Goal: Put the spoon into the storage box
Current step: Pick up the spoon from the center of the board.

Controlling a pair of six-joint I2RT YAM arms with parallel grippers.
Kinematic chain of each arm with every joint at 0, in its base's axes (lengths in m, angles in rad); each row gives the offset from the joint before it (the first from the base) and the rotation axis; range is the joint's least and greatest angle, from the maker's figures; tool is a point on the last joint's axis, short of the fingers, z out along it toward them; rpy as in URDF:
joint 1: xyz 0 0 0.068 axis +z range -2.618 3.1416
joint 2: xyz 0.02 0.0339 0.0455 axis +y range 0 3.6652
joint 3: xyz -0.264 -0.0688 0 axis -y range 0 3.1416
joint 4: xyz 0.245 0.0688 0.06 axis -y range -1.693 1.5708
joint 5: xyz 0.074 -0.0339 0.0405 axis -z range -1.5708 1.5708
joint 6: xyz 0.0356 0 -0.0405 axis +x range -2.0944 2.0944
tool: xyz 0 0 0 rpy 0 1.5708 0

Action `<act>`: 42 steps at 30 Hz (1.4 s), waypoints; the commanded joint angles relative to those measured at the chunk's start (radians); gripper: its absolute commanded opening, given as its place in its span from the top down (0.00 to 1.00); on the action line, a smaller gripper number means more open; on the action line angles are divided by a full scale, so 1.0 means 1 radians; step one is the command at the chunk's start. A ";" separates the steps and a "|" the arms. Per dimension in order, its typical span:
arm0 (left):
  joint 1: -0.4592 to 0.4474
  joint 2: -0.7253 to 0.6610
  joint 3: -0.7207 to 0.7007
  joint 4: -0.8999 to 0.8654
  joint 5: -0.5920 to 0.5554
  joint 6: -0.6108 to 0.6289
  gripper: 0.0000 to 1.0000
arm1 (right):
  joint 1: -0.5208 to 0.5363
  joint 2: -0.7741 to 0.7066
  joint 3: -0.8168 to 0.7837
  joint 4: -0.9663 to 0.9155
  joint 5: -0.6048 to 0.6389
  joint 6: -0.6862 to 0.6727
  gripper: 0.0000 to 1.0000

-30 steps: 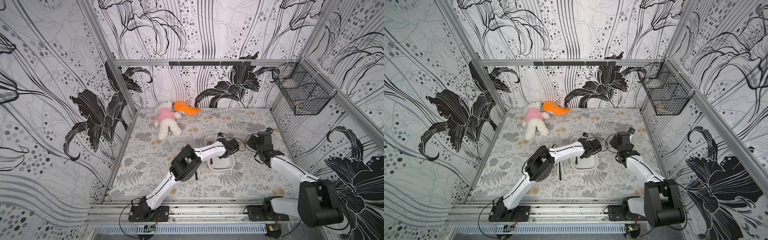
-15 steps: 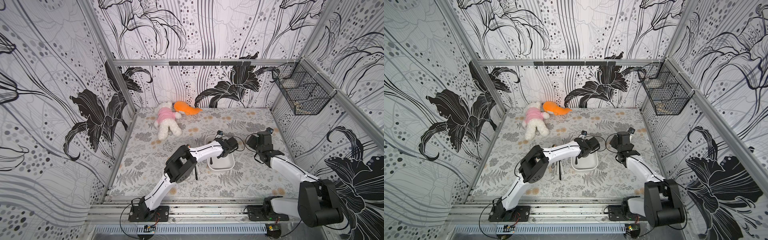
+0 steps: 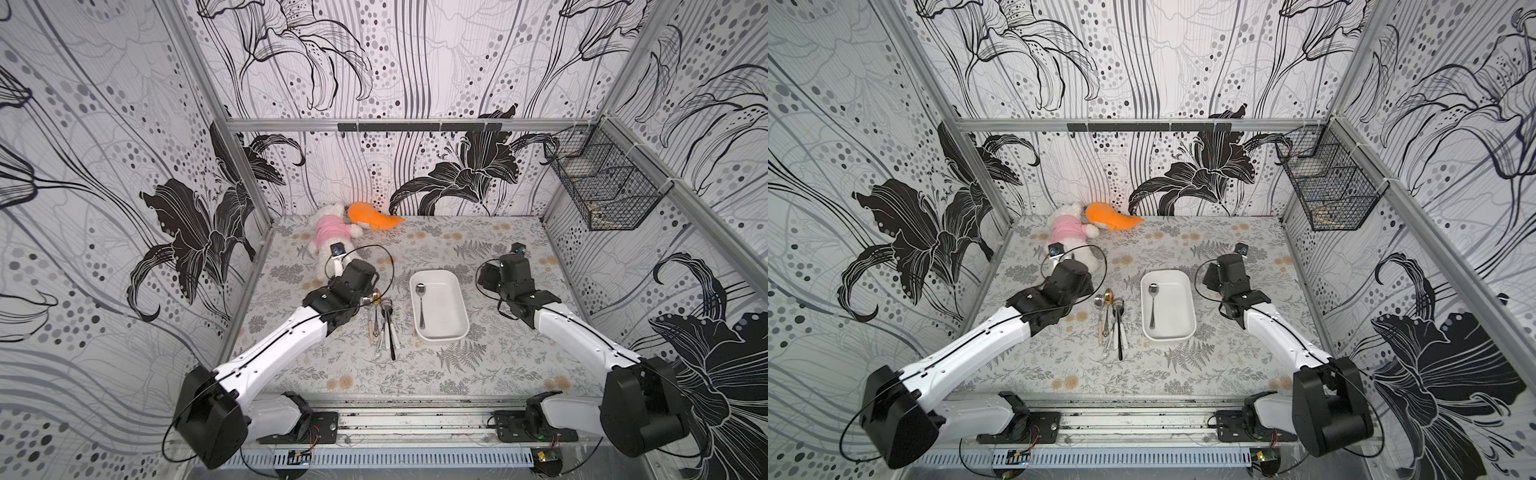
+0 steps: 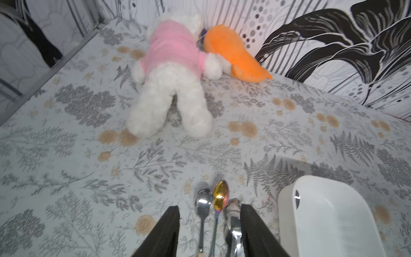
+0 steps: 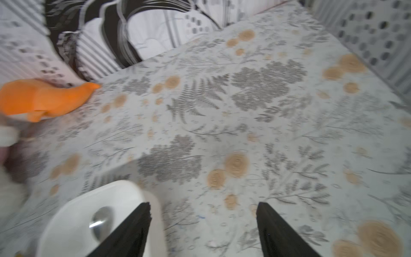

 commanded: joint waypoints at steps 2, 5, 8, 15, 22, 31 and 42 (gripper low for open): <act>0.052 -0.183 -0.139 -0.002 -0.013 -0.038 0.48 | 0.227 0.114 0.204 -0.158 -0.044 -0.058 0.23; 0.052 -0.286 -0.173 -0.029 -0.002 -0.064 0.46 | 0.394 0.262 0.357 -0.260 -0.051 -0.048 0.24; 0.053 -0.328 -0.158 -0.091 -0.001 -0.075 0.46 | 0.529 0.423 0.490 -0.326 -0.052 -0.032 0.26; 0.054 -0.401 -0.088 -0.265 -0.119 -0.071 0.46 | 0.656 0.697 0.696 -0.372 -0.139 0.018 0.34; 0.055 -0.513 -0.108 -0.281 -0.194 -0.064 0.46 | 0.675 0.864 0.856 -0.454 -0.164 0.030 0.42; 0.054 -0.501 -0.113 -0.261 -0.182 -0.041 0.46 | 0.704 0.919 0.871 -0.489 -0.179 0.069 0.53; 0.054 -0.483 -0.113 -0.255 -0.166 -0.028 0.46 | 0.714 0.933 0.818 -0.495 -0.127 0.112 0.53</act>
